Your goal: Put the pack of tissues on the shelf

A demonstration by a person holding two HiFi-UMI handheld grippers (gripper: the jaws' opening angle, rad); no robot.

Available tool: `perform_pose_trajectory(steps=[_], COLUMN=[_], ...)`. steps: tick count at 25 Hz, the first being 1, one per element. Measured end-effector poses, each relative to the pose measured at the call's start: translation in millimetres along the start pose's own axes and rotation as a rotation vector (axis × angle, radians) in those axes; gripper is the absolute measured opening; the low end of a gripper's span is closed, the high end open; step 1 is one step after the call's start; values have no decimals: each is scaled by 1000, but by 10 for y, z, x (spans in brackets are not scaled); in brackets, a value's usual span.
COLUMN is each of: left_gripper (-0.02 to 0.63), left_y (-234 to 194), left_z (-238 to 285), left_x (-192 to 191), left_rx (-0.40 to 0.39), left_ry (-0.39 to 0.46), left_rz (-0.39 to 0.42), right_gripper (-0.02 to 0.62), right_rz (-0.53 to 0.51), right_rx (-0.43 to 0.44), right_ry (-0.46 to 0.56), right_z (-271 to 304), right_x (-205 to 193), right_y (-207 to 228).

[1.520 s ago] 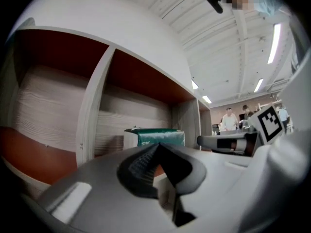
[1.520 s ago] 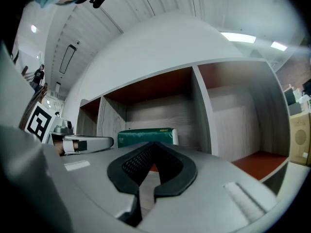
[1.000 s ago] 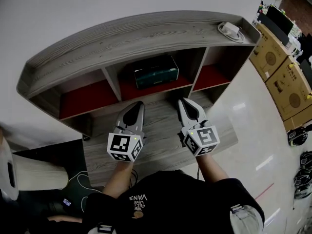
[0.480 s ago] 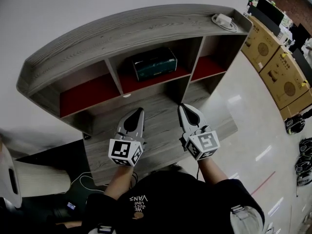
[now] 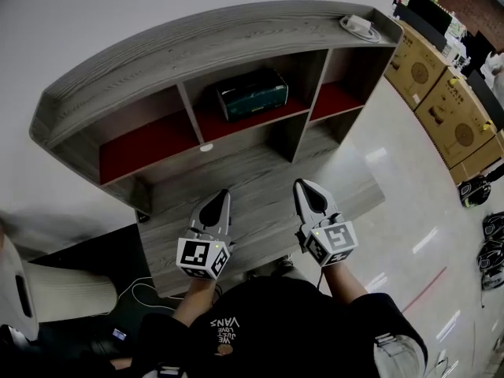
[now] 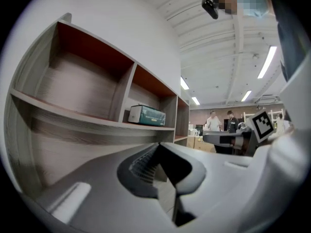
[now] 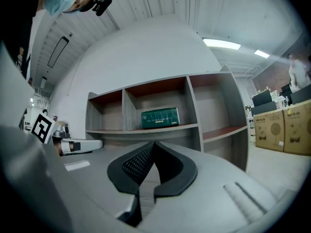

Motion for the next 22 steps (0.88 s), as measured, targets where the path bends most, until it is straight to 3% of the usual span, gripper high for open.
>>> perform_pose_trajectory(steps=[5, 22], left_gripper=[51, 51], left_y=[-48, -224], left_z=[-180, -722], left_x=[-179, -535], left_rx=[8, -7], left_ry=[-30, -101], left_rz=[-40, -15], right_gripper=[5, 5], right_rz=[9, 49], right_rx=[-25, -139], right_ry=[-10, -109], right_z=[-169, -762], right_x=[-133, -626], right_y=[-58, -136])
Point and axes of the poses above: the fingertips, and each gripper's own axes: z forward along the fingers, y to its right, x out of its top, the point moved 3 cm from there along -z, backward along the fingers, and after that the axes turned 11 degrees about x, right-handed, at the moved point
